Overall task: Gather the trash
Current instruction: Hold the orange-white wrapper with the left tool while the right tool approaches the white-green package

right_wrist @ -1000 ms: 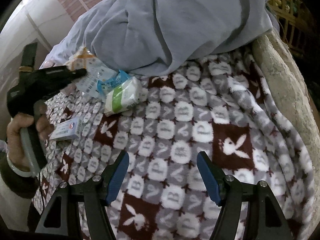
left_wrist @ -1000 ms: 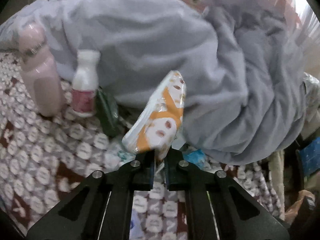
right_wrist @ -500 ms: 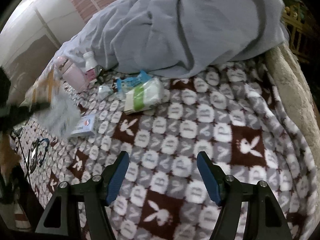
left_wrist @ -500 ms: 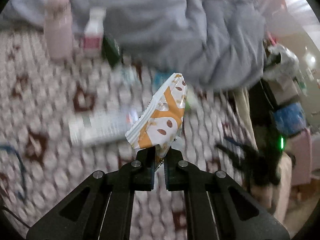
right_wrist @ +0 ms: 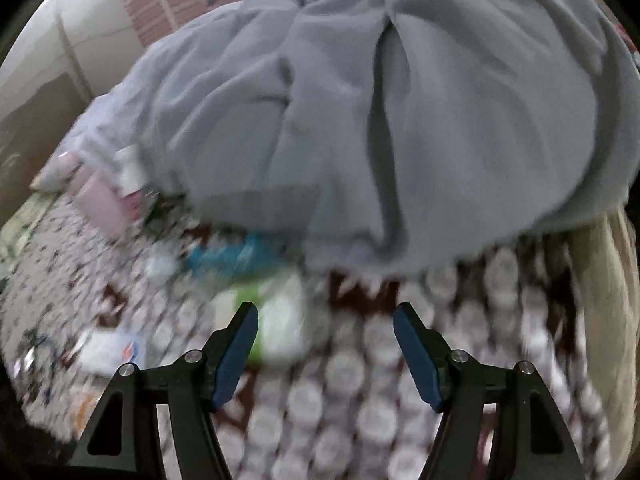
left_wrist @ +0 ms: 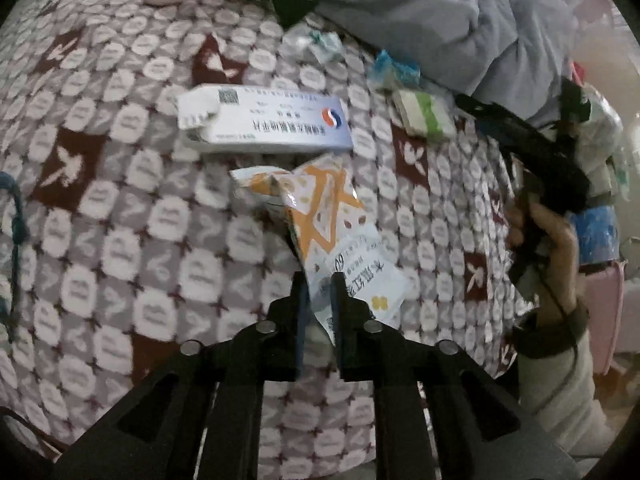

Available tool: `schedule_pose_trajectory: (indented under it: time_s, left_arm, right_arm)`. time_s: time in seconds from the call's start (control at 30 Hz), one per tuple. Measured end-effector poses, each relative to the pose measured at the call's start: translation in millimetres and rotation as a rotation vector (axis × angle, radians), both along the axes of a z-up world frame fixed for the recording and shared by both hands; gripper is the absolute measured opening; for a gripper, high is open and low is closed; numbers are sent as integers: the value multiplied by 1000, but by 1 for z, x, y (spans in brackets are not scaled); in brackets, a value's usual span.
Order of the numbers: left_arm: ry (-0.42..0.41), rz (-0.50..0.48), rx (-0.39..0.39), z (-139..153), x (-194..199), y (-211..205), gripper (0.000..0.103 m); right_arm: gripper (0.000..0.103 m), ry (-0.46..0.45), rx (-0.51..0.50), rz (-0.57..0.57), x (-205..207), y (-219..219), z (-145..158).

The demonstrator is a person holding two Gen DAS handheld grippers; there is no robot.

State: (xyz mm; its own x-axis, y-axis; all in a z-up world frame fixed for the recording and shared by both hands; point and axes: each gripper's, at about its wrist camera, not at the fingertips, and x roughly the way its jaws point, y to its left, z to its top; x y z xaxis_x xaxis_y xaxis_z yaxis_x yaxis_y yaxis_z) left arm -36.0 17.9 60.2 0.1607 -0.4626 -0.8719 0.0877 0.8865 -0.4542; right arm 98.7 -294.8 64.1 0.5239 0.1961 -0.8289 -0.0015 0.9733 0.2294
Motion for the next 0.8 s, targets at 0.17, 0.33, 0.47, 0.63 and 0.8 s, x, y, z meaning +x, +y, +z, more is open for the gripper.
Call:
schedule_pose_trajectory:
  time_s: [0.17,0.33,0.47,0.63,0.8]
  left_arm:
    - [-58,-9,41,13,-9,7,30]
    - [-120,3,78,20,-15,10,44]
    - [-102,22,38,15,-14,10,46]
    - [-96,32,19,13,-16,-4,49]
    - [-92,82,32,3,-14,-12,56]
  right_arm:
    - [68,19,-51,-42,24,8,-19]
    - [68,124,-84,48,24,11,-25]
    - [68,217,-5,138,-8,1,-18]
    - [68,138,63,192,-33,-4,-2]
    - [78,84,168,134,-25,2,-3]
